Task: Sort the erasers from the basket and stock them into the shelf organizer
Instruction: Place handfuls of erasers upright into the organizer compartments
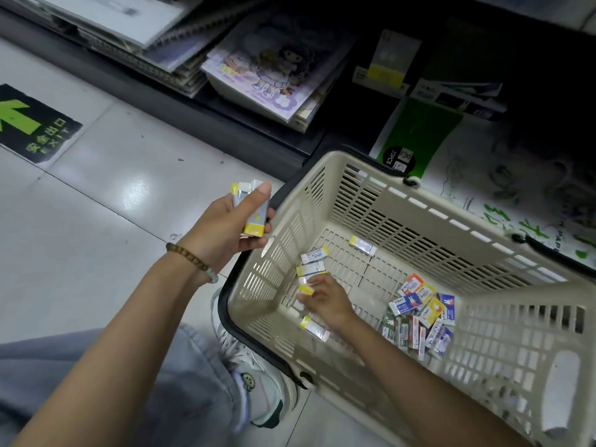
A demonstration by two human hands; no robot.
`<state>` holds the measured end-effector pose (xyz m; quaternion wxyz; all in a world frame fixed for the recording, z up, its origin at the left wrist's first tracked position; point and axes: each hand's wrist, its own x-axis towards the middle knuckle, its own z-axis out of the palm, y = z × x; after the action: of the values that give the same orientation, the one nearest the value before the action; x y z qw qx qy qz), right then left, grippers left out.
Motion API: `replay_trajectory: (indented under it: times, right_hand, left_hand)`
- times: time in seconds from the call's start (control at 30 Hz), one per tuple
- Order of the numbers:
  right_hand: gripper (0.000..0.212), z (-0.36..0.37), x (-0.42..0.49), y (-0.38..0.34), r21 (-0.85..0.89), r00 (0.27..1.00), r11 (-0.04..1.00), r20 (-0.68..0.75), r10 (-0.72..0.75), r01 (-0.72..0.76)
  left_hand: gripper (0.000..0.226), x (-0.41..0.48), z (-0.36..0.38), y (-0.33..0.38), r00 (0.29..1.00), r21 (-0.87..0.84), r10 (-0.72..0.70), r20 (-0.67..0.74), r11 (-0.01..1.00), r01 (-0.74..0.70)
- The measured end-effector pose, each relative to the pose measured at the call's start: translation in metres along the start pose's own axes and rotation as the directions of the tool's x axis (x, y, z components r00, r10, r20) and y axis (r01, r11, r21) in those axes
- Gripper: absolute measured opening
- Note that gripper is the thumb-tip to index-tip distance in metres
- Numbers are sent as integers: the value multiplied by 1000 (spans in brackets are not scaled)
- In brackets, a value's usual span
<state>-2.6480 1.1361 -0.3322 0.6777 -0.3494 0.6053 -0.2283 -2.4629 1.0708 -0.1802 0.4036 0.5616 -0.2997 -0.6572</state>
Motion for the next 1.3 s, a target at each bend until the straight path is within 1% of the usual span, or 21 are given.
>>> replay_trajectory:
  times: [0.1,0.2,0.23,0.27,0.33,0.4,0.47,0.5,0.57,0.63,0.7,0.73,0.8,0.87,0.93,0.97,1.03,1.1,1.13,1.2,1.3]
  right_hand:
    - [24,-33,-19,-48,153,999,988,-36,-11,16]
    - [19,-63,-47,-107,350,989,930,57,-137,109]
    - [19,-68,-56,-124,381,977,915,106,-186,133]
    - [21,-68,-64,-139,374,962,915,158,-223,151]
    - [24,-62,-75,-160,281,940,941,226,-255,188]
    - [21,-50,-78,-169,128,943,963,206,-261,238]
    - [18,-41,-77,-170,20,952,966,161,-259,259]
    - [19,-39,-74,-168,12,955,967,158,-252,254]
    - [25,-39,-68,-163,78,956,974,190,-224,213]
    - [28,-46,-61,-157,209,956,966,219,-198,152]
    - [27,-55,-49,-144,291,966,948,181,-185,127]
    - [24,-58,-40,-134,271,978,956,140,-157,115]
    - [19,-58,-21,-101,148,998,989,52,-37,29]
    - [18,-52,-2,-66,70,994,991,5,114,-114]
    - [16,-42,12,-36,-14,977,977,-34,211,-211]
    - [20,-37,17,-25,-62,972,972,-70,224,-228]
    - [26,-26,25,-9,-111,969,972,-167,185,-205]
    - [25,-14,30,0,-99,952,980,-273,142,-175]
    - [25,-7,31,4,-72,938,982,-314,146,-176]
    - [24,7,31,9,-3,921,977,-336,198,-211]
    - [26,27,32,12,37,925,963,-272,266,-267]
  left_hand:
    - [47,-2,12,0,995,-8,-57,83,998,58]
    - [52,-5,28,-5,973,-35,-176,149,982,183]
    - [55,-6,33,-7,959,-47,-224,175,971,236]
    - [59,-7,38,-9,940,-61,-276,199,954,293]
    - [69,-10,47,-13,900,-73,-358,250,919,386]
    - [78,-14,53,-16,870,-55,-392,300,903,426]
    - [81,-18,56,-19,871,-19,-381,309,914,406]
    - [78,-19,56,-19,884,8,-362,296,927,376]
    - [63,-22,53,-19,915,45,-322,241,946,321]
    - [52,-23,46,-17,936,54,-296,189,955,291]
    - [42,-22,39,-13,948,17,-267,173,963,268]
    - [37,-21,35,-10,952,-10,-250,175,967,256]
    - [29,-19,28,-4,964,-30,-206,169,976,214]
    - [28,-16,20,3,977,-54,-164,136,983,173]
    - [26,-13,10,8,987,-120,-142,72,982,149]
    - [23,-11,4,9,990,-146,-135,38,979,139]
    - [18,-8,-3,8,991,-182,-131,-9,975,127]
    - [19,-6,-6,6,992,-210,-129,-5,970,125]
    - [19,-4,-5,5,992,-206,-123,5,971,121]
    - [18,-2,-3,5,994,-179,-112,17,977,113]
    - [15,1,0,6,994,-179,-109,25,977,112]
